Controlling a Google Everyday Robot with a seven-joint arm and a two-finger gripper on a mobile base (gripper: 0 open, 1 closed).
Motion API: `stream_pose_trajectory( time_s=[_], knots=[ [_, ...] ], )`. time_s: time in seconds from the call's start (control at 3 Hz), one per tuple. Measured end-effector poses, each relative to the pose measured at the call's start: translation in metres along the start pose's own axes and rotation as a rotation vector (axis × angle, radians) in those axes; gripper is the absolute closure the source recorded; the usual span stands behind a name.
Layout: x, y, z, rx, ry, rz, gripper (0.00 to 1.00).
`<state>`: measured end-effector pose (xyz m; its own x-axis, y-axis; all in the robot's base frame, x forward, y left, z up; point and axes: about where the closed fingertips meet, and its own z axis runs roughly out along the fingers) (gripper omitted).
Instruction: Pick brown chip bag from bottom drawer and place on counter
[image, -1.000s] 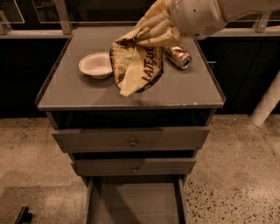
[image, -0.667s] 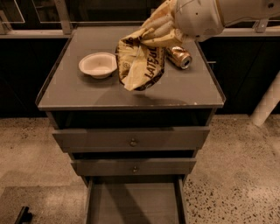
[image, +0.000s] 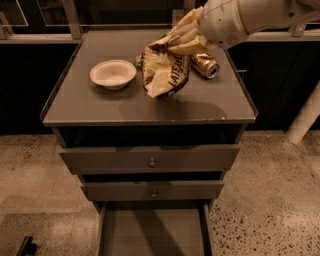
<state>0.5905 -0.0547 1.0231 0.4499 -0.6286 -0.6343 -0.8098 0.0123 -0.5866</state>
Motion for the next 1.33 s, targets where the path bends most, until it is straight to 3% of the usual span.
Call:
stream_pose_trajectory(
  time_s=[0.33, 1.33],
  knots=[
    [-0.0012, -0.0026, 0.0009, 0.002, 0.000, -0.001, 0.81],
    [-0.0012, -0.0026, 0.0010, 0.002, 0.000, -0.001, 0.11]
  ],
)
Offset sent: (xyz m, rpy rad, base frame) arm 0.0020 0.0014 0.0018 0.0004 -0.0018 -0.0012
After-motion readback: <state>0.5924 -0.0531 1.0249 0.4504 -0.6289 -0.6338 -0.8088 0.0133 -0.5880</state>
